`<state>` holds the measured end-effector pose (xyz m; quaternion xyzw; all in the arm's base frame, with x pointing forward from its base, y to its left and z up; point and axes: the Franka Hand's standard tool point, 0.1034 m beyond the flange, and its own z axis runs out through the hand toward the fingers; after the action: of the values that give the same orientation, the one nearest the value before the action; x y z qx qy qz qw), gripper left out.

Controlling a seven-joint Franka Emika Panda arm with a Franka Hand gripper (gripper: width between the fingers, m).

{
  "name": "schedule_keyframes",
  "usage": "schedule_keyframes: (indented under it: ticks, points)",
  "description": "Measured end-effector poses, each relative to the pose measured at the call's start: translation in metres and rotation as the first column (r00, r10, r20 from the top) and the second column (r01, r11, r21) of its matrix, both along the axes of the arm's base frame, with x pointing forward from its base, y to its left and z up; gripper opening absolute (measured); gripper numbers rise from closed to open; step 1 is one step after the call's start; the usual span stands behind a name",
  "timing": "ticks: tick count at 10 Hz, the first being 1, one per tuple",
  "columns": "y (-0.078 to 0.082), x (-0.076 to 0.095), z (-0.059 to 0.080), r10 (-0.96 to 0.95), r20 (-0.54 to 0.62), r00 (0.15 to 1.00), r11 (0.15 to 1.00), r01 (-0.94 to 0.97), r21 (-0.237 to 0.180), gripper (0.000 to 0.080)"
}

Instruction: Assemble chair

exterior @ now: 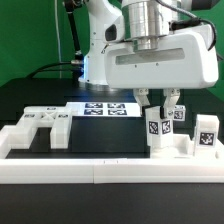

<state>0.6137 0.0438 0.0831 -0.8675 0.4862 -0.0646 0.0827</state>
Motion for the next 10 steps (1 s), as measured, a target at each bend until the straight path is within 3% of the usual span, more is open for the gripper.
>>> schedule_keyframes:
  ticks: [3,4,5,6,7,10]
  points:
    - [0.0013,-0.0003,-0.0001,-0.003,-0.001,1.0,1.0,0.003,0.001,0.0297]
    - [0.0032,-0.001,0.0004,0.084,0.002,0.996,0.996,-0.084,-0.014,0.0525]
    - [0.0044,-0.0011,0.0004,0.106,0.003,0.994,0.994,-0.106,-0.018,0.0525]
    - [0.0051,-0.0013,0.0002,0.194,0.008,0.981,0.98,-0.193,-0.037,0.0625]
    - [0.0046,-0.0011,0.0002,0.351,0.015,0.936,0.934,-0.349,-0.076,0.0642]
    - [0.0044,-0.001,0.001,0.575,0.01,0.818,0.812,-0.569,-0.13,0.0648]
